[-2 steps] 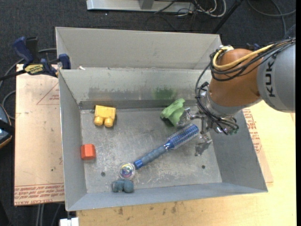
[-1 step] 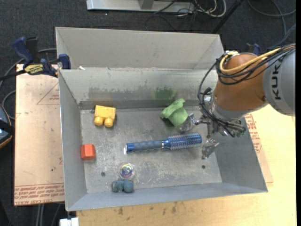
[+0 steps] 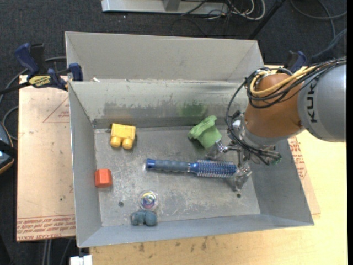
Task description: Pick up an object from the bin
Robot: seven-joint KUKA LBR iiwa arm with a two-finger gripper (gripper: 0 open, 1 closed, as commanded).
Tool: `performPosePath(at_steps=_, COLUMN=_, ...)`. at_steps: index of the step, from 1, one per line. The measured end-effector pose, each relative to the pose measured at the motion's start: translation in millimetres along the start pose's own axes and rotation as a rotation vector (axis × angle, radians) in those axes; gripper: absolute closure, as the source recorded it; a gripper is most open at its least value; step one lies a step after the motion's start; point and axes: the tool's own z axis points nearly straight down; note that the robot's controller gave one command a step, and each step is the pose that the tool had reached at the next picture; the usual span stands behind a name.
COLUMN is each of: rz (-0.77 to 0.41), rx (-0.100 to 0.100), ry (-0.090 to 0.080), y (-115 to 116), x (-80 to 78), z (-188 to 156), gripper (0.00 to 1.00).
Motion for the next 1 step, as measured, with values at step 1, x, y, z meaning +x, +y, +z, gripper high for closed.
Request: performPosePath(at_steps=1, rz=0.002, rx=-0.001, ry=0.004, y=-0.5, x=-1.5, z=-2.3, gripper=0.00)
